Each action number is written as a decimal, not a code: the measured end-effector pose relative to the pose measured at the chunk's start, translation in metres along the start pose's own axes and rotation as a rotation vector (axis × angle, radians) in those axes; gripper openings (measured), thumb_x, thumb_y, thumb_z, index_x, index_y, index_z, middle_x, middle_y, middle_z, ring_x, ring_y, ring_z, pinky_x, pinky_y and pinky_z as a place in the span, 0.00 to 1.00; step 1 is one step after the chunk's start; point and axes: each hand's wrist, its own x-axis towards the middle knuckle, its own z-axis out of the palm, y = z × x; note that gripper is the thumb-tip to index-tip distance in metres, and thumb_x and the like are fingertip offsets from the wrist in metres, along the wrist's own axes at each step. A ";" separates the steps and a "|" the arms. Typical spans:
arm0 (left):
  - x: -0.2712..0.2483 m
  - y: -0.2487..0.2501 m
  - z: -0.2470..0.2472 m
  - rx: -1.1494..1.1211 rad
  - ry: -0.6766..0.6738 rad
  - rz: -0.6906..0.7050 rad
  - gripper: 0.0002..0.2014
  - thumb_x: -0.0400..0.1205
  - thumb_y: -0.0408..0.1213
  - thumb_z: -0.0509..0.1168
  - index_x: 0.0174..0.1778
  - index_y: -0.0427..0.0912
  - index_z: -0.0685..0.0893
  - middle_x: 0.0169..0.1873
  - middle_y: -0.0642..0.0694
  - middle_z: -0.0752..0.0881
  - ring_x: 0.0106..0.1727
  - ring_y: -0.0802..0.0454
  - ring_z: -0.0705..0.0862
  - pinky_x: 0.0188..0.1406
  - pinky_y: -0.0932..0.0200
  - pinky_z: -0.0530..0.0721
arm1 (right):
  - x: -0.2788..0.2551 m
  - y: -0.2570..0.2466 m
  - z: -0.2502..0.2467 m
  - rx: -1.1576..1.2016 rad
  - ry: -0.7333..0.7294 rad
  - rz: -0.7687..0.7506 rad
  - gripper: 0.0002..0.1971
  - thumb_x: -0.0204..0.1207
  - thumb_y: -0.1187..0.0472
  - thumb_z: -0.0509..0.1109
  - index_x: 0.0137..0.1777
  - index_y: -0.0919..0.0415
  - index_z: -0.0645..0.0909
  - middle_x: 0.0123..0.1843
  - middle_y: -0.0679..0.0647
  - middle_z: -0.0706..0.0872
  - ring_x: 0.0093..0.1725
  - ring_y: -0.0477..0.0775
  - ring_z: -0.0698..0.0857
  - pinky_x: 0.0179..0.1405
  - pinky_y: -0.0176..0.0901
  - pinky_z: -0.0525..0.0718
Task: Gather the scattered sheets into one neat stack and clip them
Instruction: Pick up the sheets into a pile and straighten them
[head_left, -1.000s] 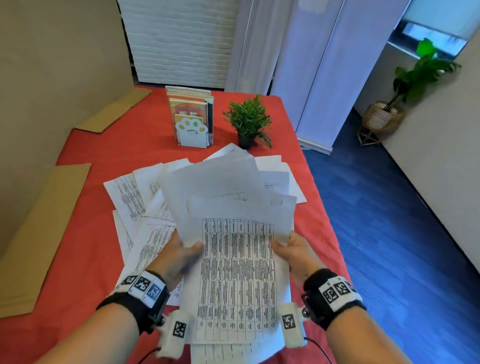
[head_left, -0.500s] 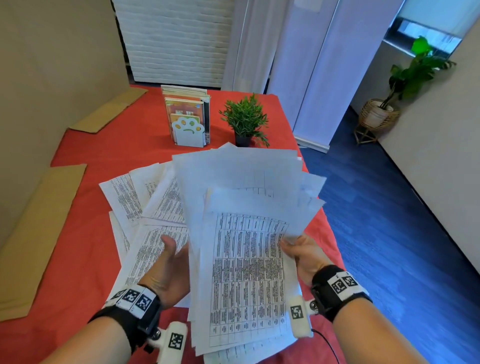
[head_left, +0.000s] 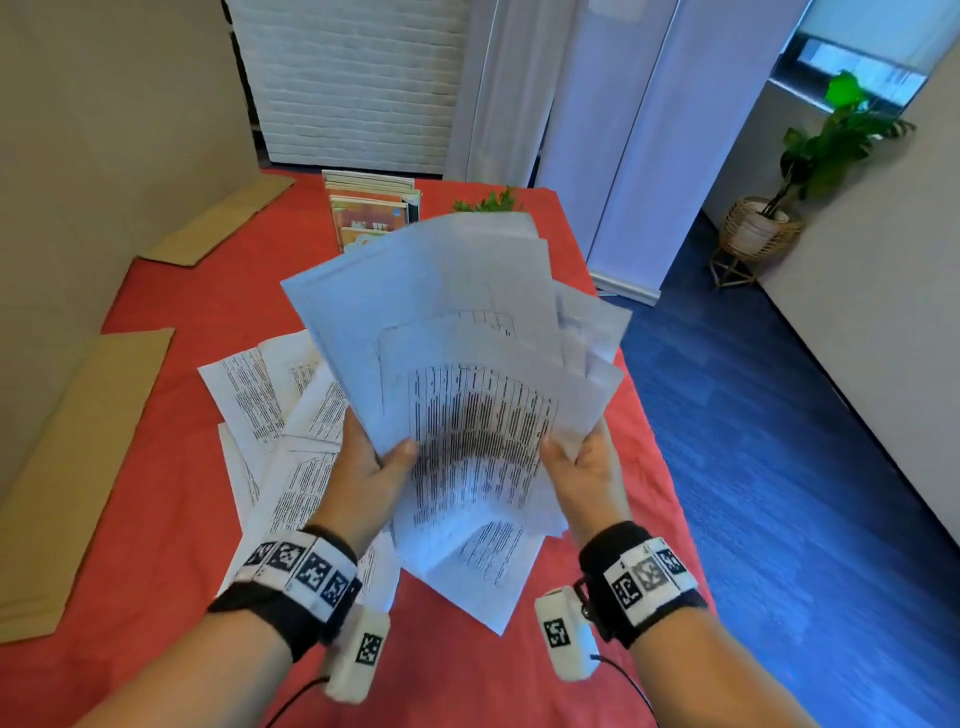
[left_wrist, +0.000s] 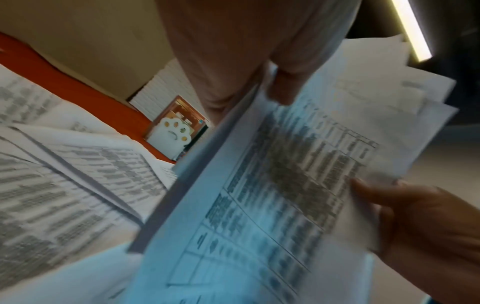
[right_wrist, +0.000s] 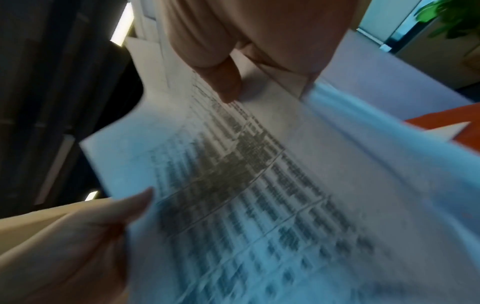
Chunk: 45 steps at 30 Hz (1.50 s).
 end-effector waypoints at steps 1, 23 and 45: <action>0.002 -0.002 -0.006 -0.043 -0.003 -0.038 0.24 0.76 0.37 0.70 0.63 0.64 0.71 0.58 0.63 0.84 0.61 0.62 0.82 0.59 0.61 0.77 | 0.001 0.001 -0.003 0.011 -0.005 -0.007 0.27 0.74 0.75 0.66 0.67 0.47 0.75 0.62 0.54 0.87 0.64 0.54 0.85 0.66 0.53 0.82; -0.013 -0.016 -0.004 -0.066 0.073 -0.132 0.20 0.68 0.39 0.78 0.53 0.56 0.81 0.48 0.61 0.85 0.49 0.69 0.83 0.54 0.60 0.80 | -0.022 0.027 0.012 0.058 0.096 0.054 0.25 0.71 0.82 0.67 0.57 0.50 0.80 0.46 0.46 0.92 0.50 0.52 0.87 0.54 0.48 0.85; -0.011 -0.039 -0.014 -0.244 0.074 -0.143 0.36 0.64 0.19 0.77 0.56 0.61 0.75 0.58 0.43 0.84 0.58 0.45 0.86 0.53 0.50 0.86 | -0.024 0.029 0.006 0.211 0.035 0.330 0.28 0.50 0.77 0.66 0.54 0.63 0.81 0.41 0.56 0.92 0.42 0.58 0.90 0.50 0.57 0.88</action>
